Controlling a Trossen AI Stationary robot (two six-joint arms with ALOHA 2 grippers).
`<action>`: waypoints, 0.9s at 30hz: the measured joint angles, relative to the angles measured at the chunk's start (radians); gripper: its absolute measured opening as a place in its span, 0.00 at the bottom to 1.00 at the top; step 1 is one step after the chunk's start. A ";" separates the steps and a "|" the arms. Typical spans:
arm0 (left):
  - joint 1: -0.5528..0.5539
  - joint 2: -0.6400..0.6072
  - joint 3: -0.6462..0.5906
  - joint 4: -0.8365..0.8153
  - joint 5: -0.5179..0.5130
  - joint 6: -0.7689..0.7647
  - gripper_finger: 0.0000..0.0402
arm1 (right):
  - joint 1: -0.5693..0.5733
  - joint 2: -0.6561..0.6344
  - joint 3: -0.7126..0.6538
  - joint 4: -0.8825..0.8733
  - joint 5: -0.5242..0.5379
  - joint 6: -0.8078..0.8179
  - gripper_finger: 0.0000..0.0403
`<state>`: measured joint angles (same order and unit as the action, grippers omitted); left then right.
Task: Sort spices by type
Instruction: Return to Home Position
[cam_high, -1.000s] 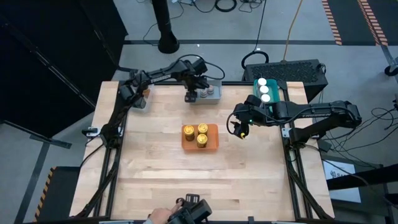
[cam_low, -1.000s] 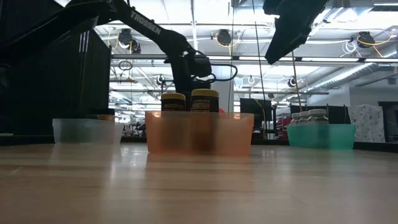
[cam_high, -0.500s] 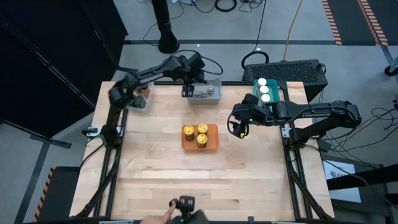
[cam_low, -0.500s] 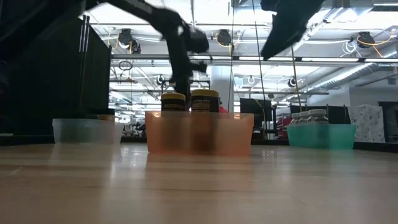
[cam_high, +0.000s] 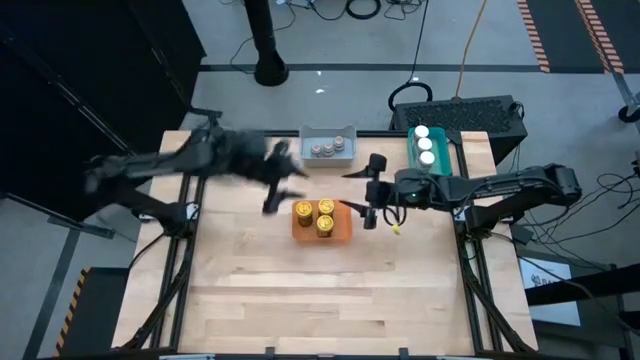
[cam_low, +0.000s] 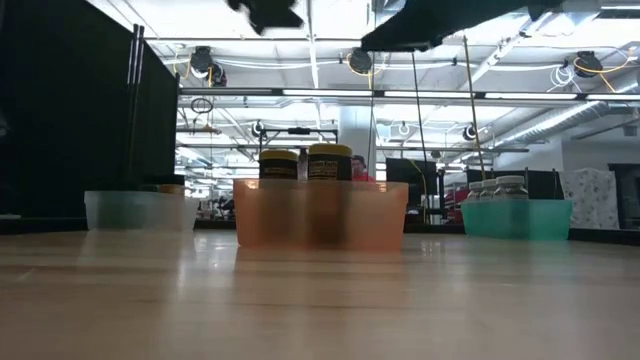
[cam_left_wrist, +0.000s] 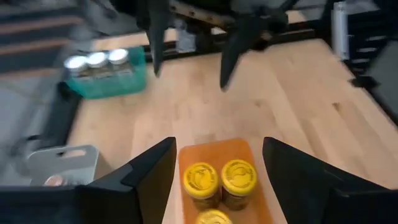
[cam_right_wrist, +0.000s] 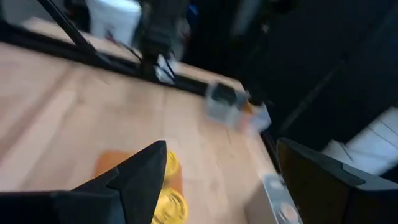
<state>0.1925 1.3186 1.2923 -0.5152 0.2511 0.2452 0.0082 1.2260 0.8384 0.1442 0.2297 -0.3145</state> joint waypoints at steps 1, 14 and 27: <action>-0.073 -0.061 -0.073 0.048 -0.102 -0.037 0.61 | 0.000 -0.004 -0.009 0.024 -0.023 -0.001 0.71; -0.647 -0.544 -0.593 0.232 -1.058 -0.416 0.61 | 0.042 -0.043 0.000 -0.008 0.113 0.122 0.71; -0.182 -0.242 -0.559 -0.016 -0.920 -0.828 0.27 | 0.039 -0.043 0.072 -0.089 0.136 0.190 0.71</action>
<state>0.0101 1.0770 0.7335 -0.5317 -0.6689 -0.5826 0.0471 1.1831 0.9108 0.0554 0.3653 -0.1245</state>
